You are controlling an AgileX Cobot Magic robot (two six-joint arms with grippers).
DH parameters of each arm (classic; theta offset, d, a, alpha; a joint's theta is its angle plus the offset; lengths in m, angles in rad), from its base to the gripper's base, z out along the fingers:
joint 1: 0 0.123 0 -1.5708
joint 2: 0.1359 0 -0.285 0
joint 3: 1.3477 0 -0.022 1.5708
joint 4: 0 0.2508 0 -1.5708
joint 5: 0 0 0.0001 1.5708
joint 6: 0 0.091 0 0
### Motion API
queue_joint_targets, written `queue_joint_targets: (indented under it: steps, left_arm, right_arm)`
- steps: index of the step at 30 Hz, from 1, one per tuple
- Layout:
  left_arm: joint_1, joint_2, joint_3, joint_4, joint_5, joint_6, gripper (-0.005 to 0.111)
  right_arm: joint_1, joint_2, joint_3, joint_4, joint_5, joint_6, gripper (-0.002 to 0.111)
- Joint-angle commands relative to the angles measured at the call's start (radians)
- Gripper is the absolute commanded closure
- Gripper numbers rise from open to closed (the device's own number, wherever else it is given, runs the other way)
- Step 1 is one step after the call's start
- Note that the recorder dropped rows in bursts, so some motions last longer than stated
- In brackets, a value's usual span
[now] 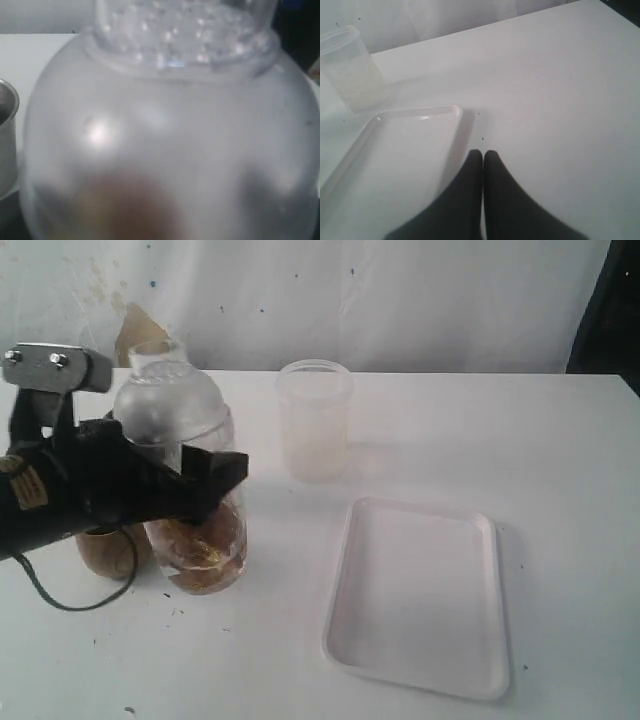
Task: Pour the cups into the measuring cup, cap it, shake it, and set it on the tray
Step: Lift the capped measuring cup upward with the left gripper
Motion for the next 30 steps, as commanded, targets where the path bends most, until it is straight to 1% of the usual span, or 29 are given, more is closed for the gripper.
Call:
queue_joint_targets:
  steps: [1, 2, 3, 4, 5, 6, 7, 9, 10, 11, 12, 13, 14, 16, 17, 19, 20, 22, 23, 25, 26, 27, 28, 30]
  left_arm:
    - [-0.083, -0.02, -0.013, 0.34, -0.168, -0.276, 0.107]
    - [-0.108, -0.022, -0.017, 0.536, -0.201, -0.326, 0.107]
    - [-0.121, -0.022, -0.02, 0.696, -0.215, -0.346, 0.107]
    - [-0.124, -0.028, -0.029, 0.777, -0.193, -0.361, 0.107]
    - [-0.12, -0.034, -0.04, 0.758, -0.12, -0.364, 0.107]
    - [-0.113, -0.038, -0.058, 0.705, -0.037, -0.342, 0.107]
    - [-0.086, -0.044, -0.08, 0.605, 0.084, -0.294, 0.107]
    - [-0.037, -0.046, -0.115, 0.488, 0.192, -0.236, 0.107]
    - [-0.008, -0.048, -0.124, 0.417, 0.221, -0.248, 0.107]
    - [0.012, -0.051, -0.124, 0.348, 0.218, -0.273, 0.107]
    - [0.014, -0.05, -0.119, 0.304, 0.192, -0.294, 0.107]
    - [-0.001, -0.05, -0.109, 0.282, 0.153, -0.311, 0.107]
    - [-0.03, -0.05, -0.097, 0.294, 0.113, -0.313, 0.107]
    - [-0.101, -0.05, -0.082, 0.403, 0.059, -0.313, 0.107]
    - [-0.133, -0.05, -0.081, 0.501, 0.057, -0.305, 0.107]
    - [-0.167, -0.062, -0.083, 0.7, 0.093, -0.274, 0.107]
    - [-0.167, -0.068, -0.086, 0.742, 0.129, -0.277, 0.107]
    - [-0.136, -0.068, -0.105, 0.723, 0.218, -0.28, 0.107]
    - [-0.106, -0.068, -0.116, 0.703, 0.25, -0.293, 0.107]
    - [-0.041, -0.068, -0.124, 0.627, 0.256, -0.358, 0.107]
    - [-0.015, -0.068, -0.124, 0.572, 0.242, -0.405, 0.107]
    - [-0.002, -0.068, -0.124, 0.524, 0.214, -0.446, 0.107]
    - [-0.002, -0.068, -0.119, 0.51, 0.177, -0.464, 0.107]
    - [-0.019, -0.068, -0.095, 0.556, 0.027, -0.46, 0.107]
  right_arm:
    - [0.005, -0.005, 0.001, -0.006, 0.0, 0.001, 0.108]
    - [0.005, -0.005, 0.001, -0.006, 0.0, 0.001, 0.108]
    - [0.005, -0.005, 0.001, -0.006, 0.0, 0.001, 0.108]
    - [0.005, -0.005, 0.001, -0.006, 0.0, 0.001, 0.108]
    - [0.005, -0.005, 0.001, -0.006, 0.0, 0.001, 0.108]
    - [0.005, -0.005, 0.001, -0.006, 0.002, 0.001, 0.108]
    - [0.005, -0.005, 0.001, -0.006, 0.002, 0.001, 0.108]
    - [0.005, -0.005, 0.001, -0.006, 0.002, 0.001, 0.108]
    - [0.005, -0.005, 0.001, -0.006, 0.002, 0.001, 0.108]
    - [0.005, -0.005, 0.001, -0.006, 0.002, 0.001, 0.108]
    - [0.005, -0.005, 0.001, -0.006, 0.002, 0.001, 0.108]
    - [0.005, -0.005, 0.001, -0.006, 0.002, 0.001, 0.108]
    - [0.005, -0.005, 0.001, -0.006, 0.002, 0.001, 0.108]
    - [0.005, -0.005, 0.001, -0.006, 0.002, 0.001, 0.108]
    - [0.005, -0.005, 0.001, -0.006, 0.002, 0.001, 0.108]
    - [0.005, -0.005, 0.001, -0.006, 0.002, 0.001, 0.108]
    - [0.005, -0.005, 0.001, -0.006, 0.002, 0.001, 0.108]
    - [0.005, -0.005, 0.001, -0.006, 0.002, 0.001, 0.108]
    - [0.005, -0.005, 0.001, -0.006, 0.002, 0.001, 0.108]
    - [0.005, -0.005, 0.001, -0.006, 0.001, 0.005, 0.108]
    - [0.005, -0.005, 0.001, -0.006, 0.001, 0.021, 0.108]
    - [0.005, -0.005, 0.001, -0.006, 0.001, 0.021, 0.108]
    - [0.005, -0.005, 0.001, -0.006, 0.001, 0.021, 0.108]
    - [0.005, -0.005, 0.001, -0.006, 0.001, 0.021, 0.108]
